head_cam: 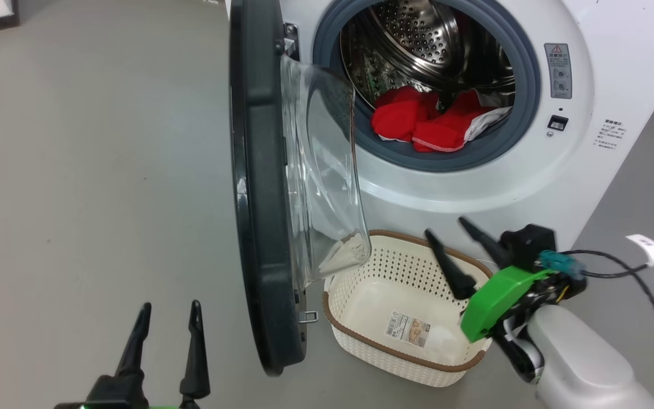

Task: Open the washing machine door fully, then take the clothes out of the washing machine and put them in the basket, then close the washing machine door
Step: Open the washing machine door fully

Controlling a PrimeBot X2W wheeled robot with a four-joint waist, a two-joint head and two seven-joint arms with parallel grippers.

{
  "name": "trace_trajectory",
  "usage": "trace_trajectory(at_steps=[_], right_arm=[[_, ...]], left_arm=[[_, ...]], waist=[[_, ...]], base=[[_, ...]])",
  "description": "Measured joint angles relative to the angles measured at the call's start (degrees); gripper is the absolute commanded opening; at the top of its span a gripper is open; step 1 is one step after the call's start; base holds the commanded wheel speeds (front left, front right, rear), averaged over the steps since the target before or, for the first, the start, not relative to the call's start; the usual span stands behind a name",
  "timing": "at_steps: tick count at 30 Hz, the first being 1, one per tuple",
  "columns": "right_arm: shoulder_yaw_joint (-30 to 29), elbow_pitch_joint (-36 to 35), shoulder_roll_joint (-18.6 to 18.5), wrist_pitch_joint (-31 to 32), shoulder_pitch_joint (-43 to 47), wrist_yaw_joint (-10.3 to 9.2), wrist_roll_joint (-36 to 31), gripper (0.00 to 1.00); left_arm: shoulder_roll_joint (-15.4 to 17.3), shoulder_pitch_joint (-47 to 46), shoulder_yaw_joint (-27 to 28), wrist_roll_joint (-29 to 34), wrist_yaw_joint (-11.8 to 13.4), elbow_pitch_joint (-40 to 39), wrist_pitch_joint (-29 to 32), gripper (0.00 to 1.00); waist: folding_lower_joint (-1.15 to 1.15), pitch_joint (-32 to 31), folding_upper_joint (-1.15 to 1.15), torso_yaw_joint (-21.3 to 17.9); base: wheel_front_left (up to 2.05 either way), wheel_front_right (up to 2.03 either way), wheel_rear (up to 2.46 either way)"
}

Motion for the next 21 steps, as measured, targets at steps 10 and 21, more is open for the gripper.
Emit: trace_trajectory(at_steps=[10, 21], right_arm=[[-20.67, -19.85, 5.09, -0.42, 16.91, 0.0, -22.27, 1.0], [-19.56, -24.43, 5.24, -0.42, 22.65, 0.0, -19.76, 1.0]], left_arm=[[0.07, 0.47, -0.54, 0.0, 0.41, 0.0, -0.53, 1.0], [0.23, 0.48, -0.73, 0.2, 0.41, 0.09, -1.04, 1.0]], waist=[[0.0, -0.42, 0.0, -0.06], [0.0, -0.51, 0.0, -0.14]], base=[[0.0, 0.0, 0.0], [0.0, 0.0, 0.0]])
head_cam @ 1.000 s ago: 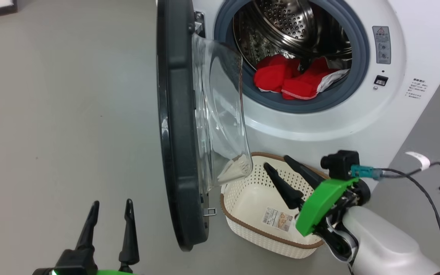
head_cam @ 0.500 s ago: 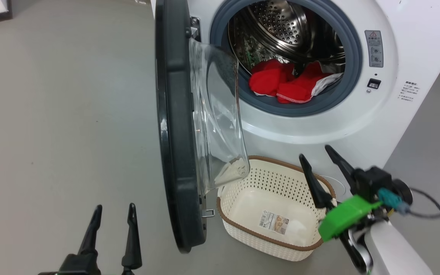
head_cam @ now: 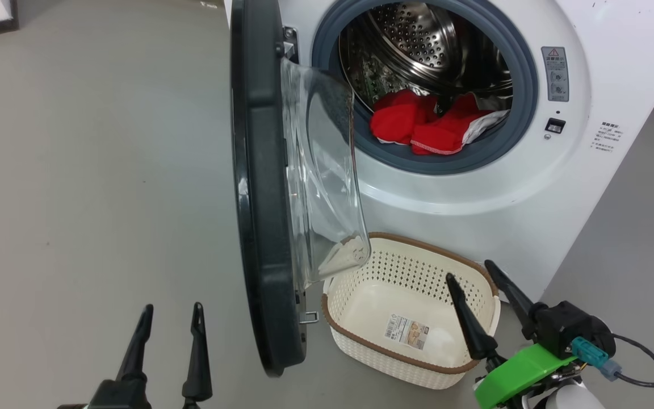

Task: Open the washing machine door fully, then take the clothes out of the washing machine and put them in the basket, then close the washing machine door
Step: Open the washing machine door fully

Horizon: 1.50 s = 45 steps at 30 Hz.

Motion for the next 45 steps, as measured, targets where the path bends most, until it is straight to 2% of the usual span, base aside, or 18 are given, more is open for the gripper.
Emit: trace_trajectory(at_steps=[22, 23, 24, 30, 45], right_arm=[[0.97, -0.35, 0.03, 0.0, 1.15, 0.0, 0.59, 1.0], [0.97, -0.34, 0.03, 0.0, 1.15, 0.0, 0.59, 1.0], [0.97, -0.29, 0.03, 0.0, 1.15, 0.0, 0.6, 1.0], [1.01, -0.1, 0.03, 0.0, 1.14, 0.0, 1.52, 1.0], [2.37, 1.04, 0.03, 0.0, 1.1, 0.0, 1.51, 1.0]], left_arm=[[0.2, -0.08, -0.45, -0.29, -0.08, 0.79, -0.4, 1.0], [0.19, -0.12, -0.45, -0.49, -0.2, 0.49, -0.4, 0.04], [0.14, -0.19, -0.45, -0.91, -0.54, 0.18, -0.41, 0.0], [0.18, -2.2, -0.46, -0.9, -0.58, -2.63, -0.47, 0.0], [0.14, -10.9, -3.47, 0.81, -2.22, -17.28, -0.46, 0.0]], waist=[[0.0, 0.66, 0.0, -0.11], [0.0, 0.71, 0.0, -0.11], [0.0, 0.76, 0.0, -0.11], [0.0, 0.97, 0.0, -0.26], [0.0, 1.4, 0.0, -1.68]], base=[[0.0, 0.0, 0.0], [0.0, 0.0, 0.0], [0.0, 0.0, 0.0], [0.0, 0.0, 0.0], [0.0, 0.0, 0.0]])
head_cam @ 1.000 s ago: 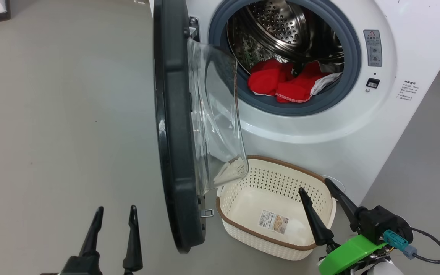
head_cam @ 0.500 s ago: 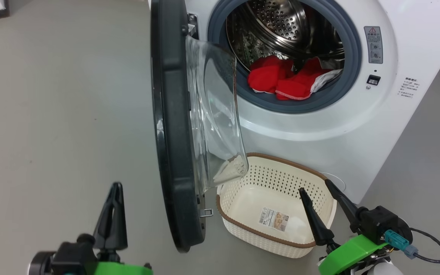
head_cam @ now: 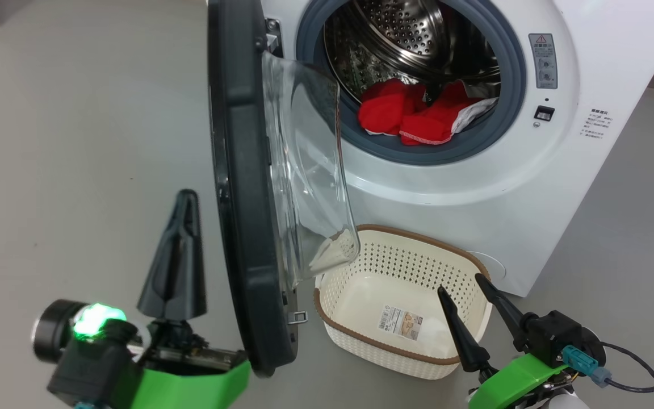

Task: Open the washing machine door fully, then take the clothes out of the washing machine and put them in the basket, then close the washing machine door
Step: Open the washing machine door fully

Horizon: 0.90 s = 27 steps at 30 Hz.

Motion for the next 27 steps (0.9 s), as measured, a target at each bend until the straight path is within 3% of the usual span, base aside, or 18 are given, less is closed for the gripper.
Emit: trace_trajectory(at_steps=[6, 15, 27], right_arm=[[0.29, 0.4, 0.0, 0.0, -0.05, 0.0, 0.01, 1.0], [0.25, 0.45, -0.01, 0.0, -0.09, 0.0, 0.01, 1.0], [0.34, 0.68, -0.01, 0.0, -0.09, 0.0, 0.01, 1.0]], left_arm=[[-0.32, -0.87, -4.11, -0.69, -2.35, -0.78, 3.83, 0.0], [-1.04, -0.83, -7.36, -3.81, -3.83, 6.34, 9.76, 0.0], [-1.21, 0.69, -8.59, -5.38, -2.78, 14.75, 15.28, 0.0]], waist=[[0.0, 0.4, 0.0, -0.73], [0.0, 0.88, 0.0, -1.46], [0.0, 0.8, 0.0, -1.76]], base=[[0.0, 0.0, 0.0], [0.0, 0.0, 0.0], [0.0, 0.0, 0.0]])
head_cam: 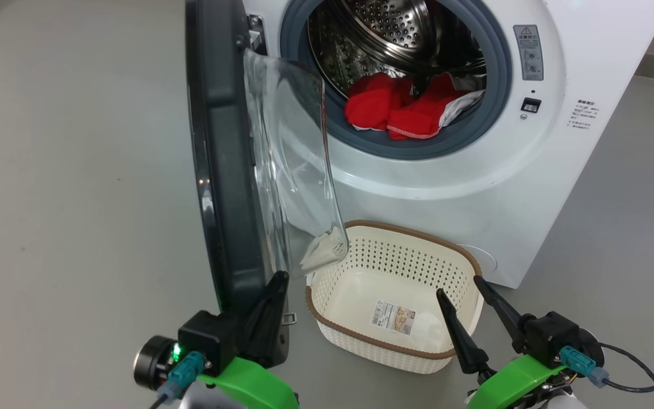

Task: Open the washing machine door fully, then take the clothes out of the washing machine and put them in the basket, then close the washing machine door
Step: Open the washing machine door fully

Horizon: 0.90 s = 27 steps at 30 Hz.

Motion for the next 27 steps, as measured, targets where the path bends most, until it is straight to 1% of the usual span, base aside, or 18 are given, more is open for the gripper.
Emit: trace_trajectory(at_steps=[9, 12, 17, 27], right_arm=[[-0.18, 0.12, 0.0, 0.0, 0.01, 0.0, 0.0, 1.0], [-0.19, 0.13, 0.0, 0.0, 0.01, 0.0, -0.01, 1.0], [-0.36, 0.12, 0.0, 0.0, 0.01, 0.0, -0.08, 1.0], [-0.18, 0.67, 0.0, 0.0, -0.06, 0.0, -0.59, 1.0]], left_arm=[[-0.14, 1.2, 0.37, 0.0, 1.83, 1.16, -0.83, 0.0], [-0.21, 1.98, 1.16, -0.01, 2.97, 0.9, -1.87, 0.0], [-0.03, 2.19, 3.45, -0.14, 4.77, 0.58, -3.07, 0.0], [1.96, 2.21, 9.67, -2.4, 7.62, 0.8, -4.38, 0.0]], waist=[[0.0, 0.0, 0.0, 0.52], [0.0, 0.14, 0.0, 1.01], [0.0, 0.77, 0.0, 2.08], [0.0, 2.75, 0.0, 3.92]], base=[[0.0, 0.0, 0.0], [0.0, 0.0, 0.0], [0.0, 0.0, 0.0], [0.0, 0.0, 0.0]])
